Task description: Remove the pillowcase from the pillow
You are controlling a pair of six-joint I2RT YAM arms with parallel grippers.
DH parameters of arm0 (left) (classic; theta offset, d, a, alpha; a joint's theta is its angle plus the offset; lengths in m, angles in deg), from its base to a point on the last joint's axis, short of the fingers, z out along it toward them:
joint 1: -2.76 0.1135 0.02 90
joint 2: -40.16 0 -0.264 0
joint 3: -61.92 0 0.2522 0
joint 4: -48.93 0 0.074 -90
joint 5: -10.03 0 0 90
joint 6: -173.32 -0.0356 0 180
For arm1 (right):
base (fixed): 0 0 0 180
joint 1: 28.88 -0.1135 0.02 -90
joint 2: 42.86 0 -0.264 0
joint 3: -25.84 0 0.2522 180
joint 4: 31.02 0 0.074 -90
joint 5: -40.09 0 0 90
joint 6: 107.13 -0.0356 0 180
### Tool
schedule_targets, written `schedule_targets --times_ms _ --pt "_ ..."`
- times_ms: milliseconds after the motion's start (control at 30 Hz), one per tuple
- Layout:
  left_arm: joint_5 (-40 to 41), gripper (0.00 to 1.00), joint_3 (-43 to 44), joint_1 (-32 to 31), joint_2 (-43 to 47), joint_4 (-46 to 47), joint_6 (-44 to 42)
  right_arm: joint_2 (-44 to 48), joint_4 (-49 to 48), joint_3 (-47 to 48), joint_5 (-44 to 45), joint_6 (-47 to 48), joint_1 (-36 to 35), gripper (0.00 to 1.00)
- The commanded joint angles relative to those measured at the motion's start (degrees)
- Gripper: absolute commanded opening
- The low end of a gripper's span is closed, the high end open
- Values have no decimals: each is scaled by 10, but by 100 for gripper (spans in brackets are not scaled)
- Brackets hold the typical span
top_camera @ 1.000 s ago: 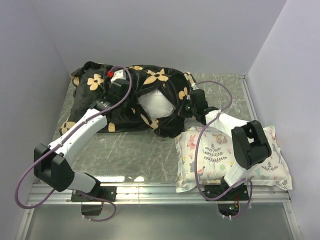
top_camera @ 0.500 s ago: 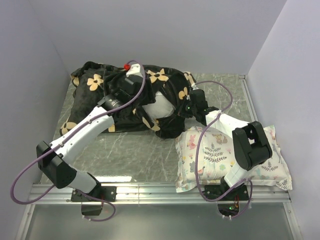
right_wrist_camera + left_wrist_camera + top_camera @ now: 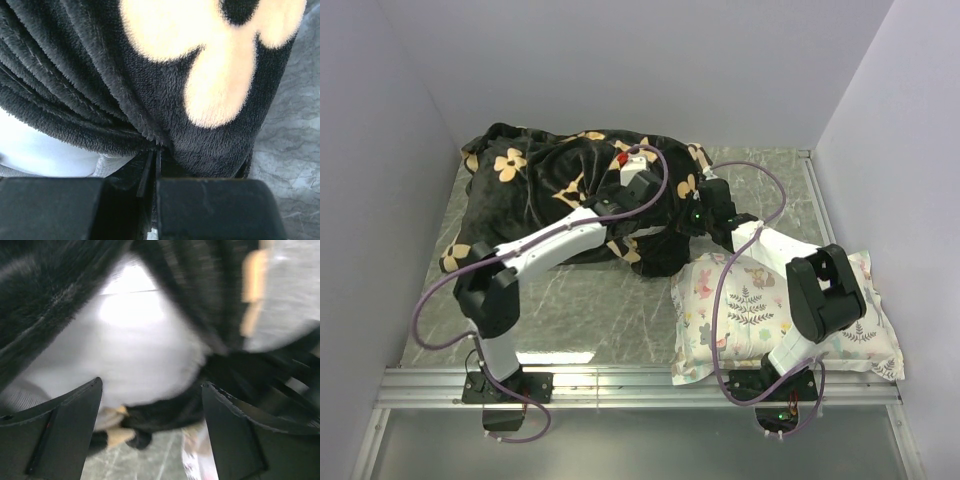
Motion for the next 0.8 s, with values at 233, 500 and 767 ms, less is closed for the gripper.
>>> schedule_targets --times_ms 233,500,767 --pt "95 89 13 29 -67 -14 74 26 50 -14 27 22 -3 0" --pt "50 22 17 65 -114 10 61 33 58 -4 24 32 -3 0" --pt "-3 0 -38 77 -88 69 63 39 72 25 26 39 -18 5"
